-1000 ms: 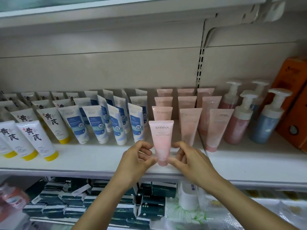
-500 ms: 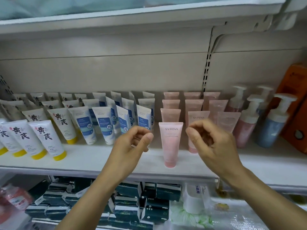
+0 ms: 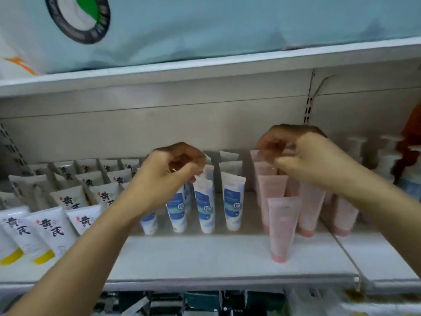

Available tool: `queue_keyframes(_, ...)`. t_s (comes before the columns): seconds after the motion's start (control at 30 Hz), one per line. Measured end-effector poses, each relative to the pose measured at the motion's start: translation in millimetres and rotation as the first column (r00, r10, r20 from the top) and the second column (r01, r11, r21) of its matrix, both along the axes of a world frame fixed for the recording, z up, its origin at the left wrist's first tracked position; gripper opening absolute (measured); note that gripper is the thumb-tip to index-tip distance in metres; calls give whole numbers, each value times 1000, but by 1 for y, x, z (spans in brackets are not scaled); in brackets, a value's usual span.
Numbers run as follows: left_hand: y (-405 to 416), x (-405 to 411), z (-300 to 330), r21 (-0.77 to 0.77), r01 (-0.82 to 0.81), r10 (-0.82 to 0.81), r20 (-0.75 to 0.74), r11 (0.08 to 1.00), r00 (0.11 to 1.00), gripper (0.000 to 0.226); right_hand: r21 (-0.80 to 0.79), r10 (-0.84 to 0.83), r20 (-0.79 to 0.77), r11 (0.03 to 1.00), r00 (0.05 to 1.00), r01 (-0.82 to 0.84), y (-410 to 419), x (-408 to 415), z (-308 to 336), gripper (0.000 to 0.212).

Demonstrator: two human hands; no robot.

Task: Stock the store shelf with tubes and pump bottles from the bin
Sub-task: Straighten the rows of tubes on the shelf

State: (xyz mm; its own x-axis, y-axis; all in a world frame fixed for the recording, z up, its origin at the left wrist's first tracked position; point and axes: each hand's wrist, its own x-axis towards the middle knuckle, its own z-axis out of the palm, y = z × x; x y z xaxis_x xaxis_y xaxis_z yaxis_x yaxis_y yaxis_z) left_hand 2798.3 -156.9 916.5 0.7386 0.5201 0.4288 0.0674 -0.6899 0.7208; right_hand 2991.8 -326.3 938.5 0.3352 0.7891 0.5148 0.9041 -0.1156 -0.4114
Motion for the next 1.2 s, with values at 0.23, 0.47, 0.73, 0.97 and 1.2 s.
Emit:
queue_keyframes(0.23,77,12,27,189,85,-46,-202,978,978,12,-182,-2,114,983,993,23,64,10,17,10)
queue_keyframes(0.47,126,61,24,407,183,-41,-334,895,942,24,-376,-33,253,918,967,129,121,30,14,19)
queue_keyframes(0.73,151,108,-3,485,262,-41,-420,834,907,32,-409,-104,340,878,935,247,165,65,-17,21)
queue_keyframes(0.97,157,129,-17,542,263,106,-556,798,824,33,-509,-96,355,814,930,278,176,69,-17,12)
queue_keyframes(1.2,158,139,-27,578,153,206,-507,801,837,29,-553,-33,378,793,925,255,186,81,-27,6)
